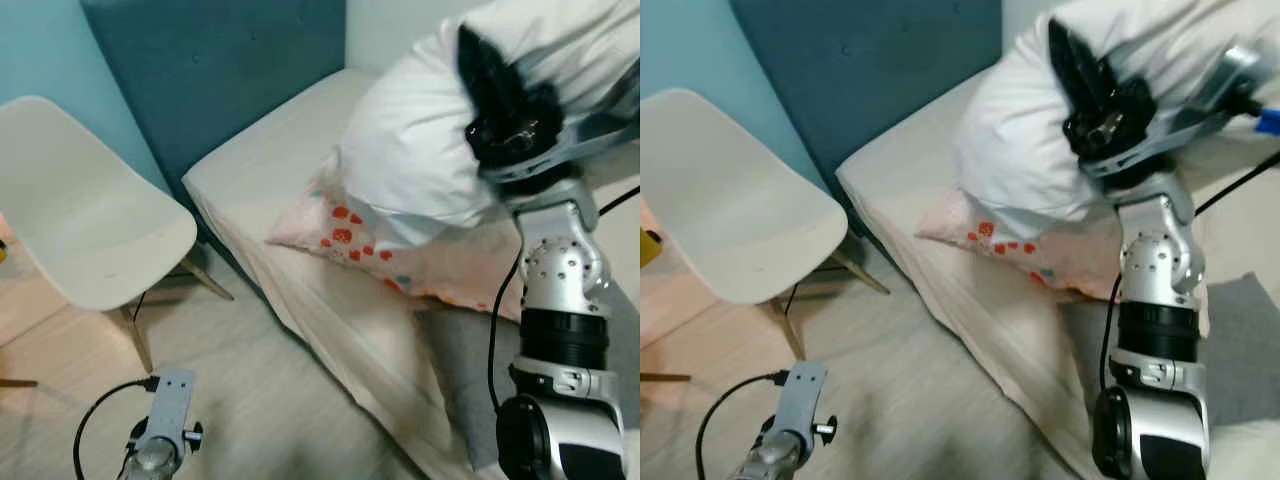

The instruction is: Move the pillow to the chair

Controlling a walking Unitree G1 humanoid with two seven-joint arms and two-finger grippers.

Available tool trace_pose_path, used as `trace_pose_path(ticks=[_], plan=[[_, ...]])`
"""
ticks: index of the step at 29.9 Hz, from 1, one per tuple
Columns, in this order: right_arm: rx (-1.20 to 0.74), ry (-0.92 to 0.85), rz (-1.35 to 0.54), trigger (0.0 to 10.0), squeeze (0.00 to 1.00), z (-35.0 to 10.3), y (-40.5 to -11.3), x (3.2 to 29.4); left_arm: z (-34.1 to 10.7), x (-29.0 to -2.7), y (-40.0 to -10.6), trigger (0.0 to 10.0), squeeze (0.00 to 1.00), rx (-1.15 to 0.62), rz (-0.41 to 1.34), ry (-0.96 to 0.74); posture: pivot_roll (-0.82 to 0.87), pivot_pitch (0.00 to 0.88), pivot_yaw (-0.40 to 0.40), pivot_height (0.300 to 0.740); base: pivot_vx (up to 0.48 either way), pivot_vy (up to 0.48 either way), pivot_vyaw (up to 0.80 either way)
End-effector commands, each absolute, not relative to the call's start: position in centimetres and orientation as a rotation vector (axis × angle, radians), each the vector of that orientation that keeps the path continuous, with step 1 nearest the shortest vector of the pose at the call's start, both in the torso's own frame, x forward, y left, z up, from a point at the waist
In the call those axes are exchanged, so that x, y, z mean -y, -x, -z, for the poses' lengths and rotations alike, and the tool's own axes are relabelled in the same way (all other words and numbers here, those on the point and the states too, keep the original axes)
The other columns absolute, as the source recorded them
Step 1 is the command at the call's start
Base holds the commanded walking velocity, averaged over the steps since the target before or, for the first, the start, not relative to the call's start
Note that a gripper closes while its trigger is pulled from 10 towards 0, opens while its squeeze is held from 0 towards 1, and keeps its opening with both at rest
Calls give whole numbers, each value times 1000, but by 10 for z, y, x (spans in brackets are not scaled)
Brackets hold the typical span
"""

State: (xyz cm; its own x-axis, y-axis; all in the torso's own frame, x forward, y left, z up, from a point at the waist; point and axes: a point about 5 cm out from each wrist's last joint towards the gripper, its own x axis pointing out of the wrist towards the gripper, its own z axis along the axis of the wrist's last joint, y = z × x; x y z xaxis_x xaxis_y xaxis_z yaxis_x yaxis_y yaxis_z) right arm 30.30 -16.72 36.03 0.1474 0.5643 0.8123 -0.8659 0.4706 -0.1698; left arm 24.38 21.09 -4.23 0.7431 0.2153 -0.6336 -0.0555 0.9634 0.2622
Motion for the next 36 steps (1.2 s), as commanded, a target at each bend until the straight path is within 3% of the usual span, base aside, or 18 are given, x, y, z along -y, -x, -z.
trace_pose_path(ticks=[1,11,16,22,27,36], plan=[[1076,-352,-1211,0,0,-381,-282,153,52,-211,-231,10000,0,-767,-159,-235,21,59,38,720,0,0,750],[1002,-395,-1282,0,0,-372,-279,140,59,-208,-221,10000,0,-811,-154,-225,24,57,36,720,0,0,747],[714,-347,-1193,0,0,-314,-305,109,61,-207,-218,10000,0,-832,-136,-239,27,52,35,720,0,0,747],[562,-384,-1146,0,0,-273,-314,94,69,-210,-205,10000,0,-899,-133,-241,29,52,38,720,-80,0,749],[496,-416,-1119,0,0,-253,-316,91,76,-212,-192,10000,0,-941,-110,-273,26,52,40,720,-453,0,750],[442,-434,-1062,0,0,-234,-318,92,87,-207,-170,10000,0,-1017,-45,-328,16,60,40,720,0,0,749]])
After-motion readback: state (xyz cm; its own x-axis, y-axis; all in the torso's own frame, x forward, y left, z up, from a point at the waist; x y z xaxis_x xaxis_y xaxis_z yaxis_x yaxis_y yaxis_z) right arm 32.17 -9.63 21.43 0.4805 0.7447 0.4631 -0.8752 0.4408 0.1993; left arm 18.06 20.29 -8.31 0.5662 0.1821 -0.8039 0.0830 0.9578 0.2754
